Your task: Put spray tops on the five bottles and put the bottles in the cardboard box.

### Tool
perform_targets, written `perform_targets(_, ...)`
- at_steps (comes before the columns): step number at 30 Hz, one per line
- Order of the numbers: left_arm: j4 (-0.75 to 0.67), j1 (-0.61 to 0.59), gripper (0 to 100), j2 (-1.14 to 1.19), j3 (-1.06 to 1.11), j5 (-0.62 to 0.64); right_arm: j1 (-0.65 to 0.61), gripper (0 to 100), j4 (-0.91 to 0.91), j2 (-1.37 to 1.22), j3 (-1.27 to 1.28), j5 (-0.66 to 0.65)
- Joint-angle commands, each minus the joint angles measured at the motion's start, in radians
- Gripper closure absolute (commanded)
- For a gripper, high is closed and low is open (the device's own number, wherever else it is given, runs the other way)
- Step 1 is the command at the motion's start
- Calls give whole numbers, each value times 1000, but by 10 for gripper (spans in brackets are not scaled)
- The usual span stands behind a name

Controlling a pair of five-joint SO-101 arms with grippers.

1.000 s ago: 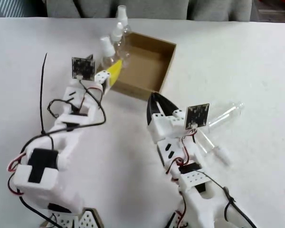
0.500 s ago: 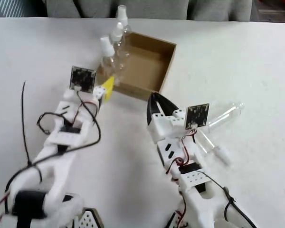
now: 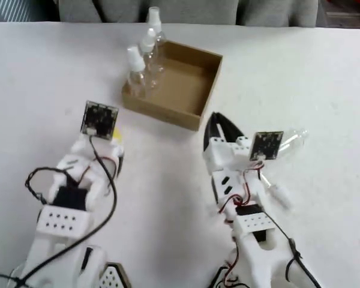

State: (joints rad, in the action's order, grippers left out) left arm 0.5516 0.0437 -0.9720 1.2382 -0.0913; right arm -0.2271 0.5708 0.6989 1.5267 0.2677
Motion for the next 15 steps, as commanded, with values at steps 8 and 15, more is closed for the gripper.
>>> perform_targets(8,-110,7,979,-340,420,-9,148,981,-1041,266,-451,-127)
perform_targets(15,40,-4,979,-513,460,-9,162,980,-1426,166,-732,-690)
